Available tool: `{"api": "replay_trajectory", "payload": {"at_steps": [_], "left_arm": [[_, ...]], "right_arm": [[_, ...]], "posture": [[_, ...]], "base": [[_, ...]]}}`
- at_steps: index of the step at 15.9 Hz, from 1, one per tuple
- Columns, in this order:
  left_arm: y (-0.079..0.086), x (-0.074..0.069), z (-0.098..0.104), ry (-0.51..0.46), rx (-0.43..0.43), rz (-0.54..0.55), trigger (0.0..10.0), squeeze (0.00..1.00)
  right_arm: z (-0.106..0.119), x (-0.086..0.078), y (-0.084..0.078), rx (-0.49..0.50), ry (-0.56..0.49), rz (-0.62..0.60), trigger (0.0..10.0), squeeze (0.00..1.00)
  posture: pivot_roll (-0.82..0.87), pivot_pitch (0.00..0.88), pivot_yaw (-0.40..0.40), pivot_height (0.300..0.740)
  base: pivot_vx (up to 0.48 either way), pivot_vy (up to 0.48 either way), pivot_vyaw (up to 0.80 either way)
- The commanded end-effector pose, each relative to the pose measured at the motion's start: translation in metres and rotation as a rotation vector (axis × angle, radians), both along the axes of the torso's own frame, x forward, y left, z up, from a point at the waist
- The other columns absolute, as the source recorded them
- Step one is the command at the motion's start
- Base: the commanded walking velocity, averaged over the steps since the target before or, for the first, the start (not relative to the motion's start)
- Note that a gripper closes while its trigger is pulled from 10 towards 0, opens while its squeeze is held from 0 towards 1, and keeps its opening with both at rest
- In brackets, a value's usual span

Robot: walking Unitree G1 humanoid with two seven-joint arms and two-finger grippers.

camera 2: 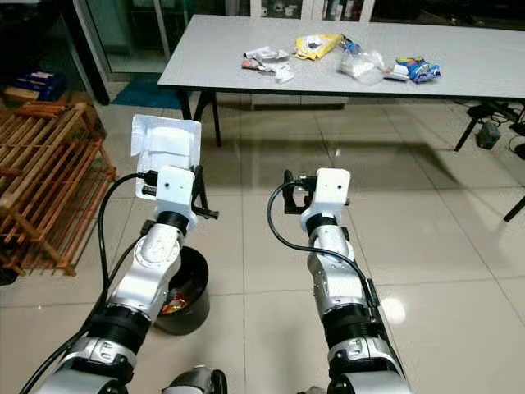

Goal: Picking trash to rubbish bin

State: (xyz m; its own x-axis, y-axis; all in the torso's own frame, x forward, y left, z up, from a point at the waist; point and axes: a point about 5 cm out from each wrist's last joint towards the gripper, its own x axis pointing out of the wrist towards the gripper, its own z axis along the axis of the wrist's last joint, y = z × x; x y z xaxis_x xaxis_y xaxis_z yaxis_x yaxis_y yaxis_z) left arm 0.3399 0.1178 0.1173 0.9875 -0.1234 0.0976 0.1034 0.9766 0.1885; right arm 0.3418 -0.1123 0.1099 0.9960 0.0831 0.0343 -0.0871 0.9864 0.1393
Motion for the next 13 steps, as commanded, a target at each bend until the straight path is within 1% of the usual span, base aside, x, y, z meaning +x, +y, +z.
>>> {"api": "replay_trajectory", "payload": {"at_steps": [1, 8, 12, 13], "left_arm": [[-0.0014, 0.002, 0.0023, 0.004, -0.004, -0.004, 10.0, 0.0], [-0.0005, 0.002, 0.0016, 0.01, -0.003, 0.003, 10.0, 0.0], [0.0001, 0.0019, 0.0018, 0.008, 0.003, 0.009, 10.0, 0.0], [0.0005, 0.0021, 0.0021, 0.004, 0.011, 0.013, 10.0, 0.0]], "right_arm": [[-0.0015, 0.0003, -0.0007, 0.003, 0.017, -0.001, 10.0, 0.0], [-0.0018, -0.0002, -0.0005, 0.005, 0.018, -0.001, 10.0, 0.0], [-0.002, -0.0006, -0.0002, 0.006, 0.018, -0.001, 10.0, 0.0], [-0.002, -0.0006, 0.0, 0.006, 0.018, -0.001, 10.0, 0.0]], "posture": [[0.02, 0.024, -0.014, 0.716], [0.02, 0.026, -0.014, 0.716], [0.02, 0.025, -0.012, 0.716], [0.02, 0.026, -0.011, 0.716]], "base": [[0.0, 0.0, 0.0], [0.0, 0.0, 0.0], [0.0, 0.296, 0.0], [0.0, 0.0, 0.0]]}}
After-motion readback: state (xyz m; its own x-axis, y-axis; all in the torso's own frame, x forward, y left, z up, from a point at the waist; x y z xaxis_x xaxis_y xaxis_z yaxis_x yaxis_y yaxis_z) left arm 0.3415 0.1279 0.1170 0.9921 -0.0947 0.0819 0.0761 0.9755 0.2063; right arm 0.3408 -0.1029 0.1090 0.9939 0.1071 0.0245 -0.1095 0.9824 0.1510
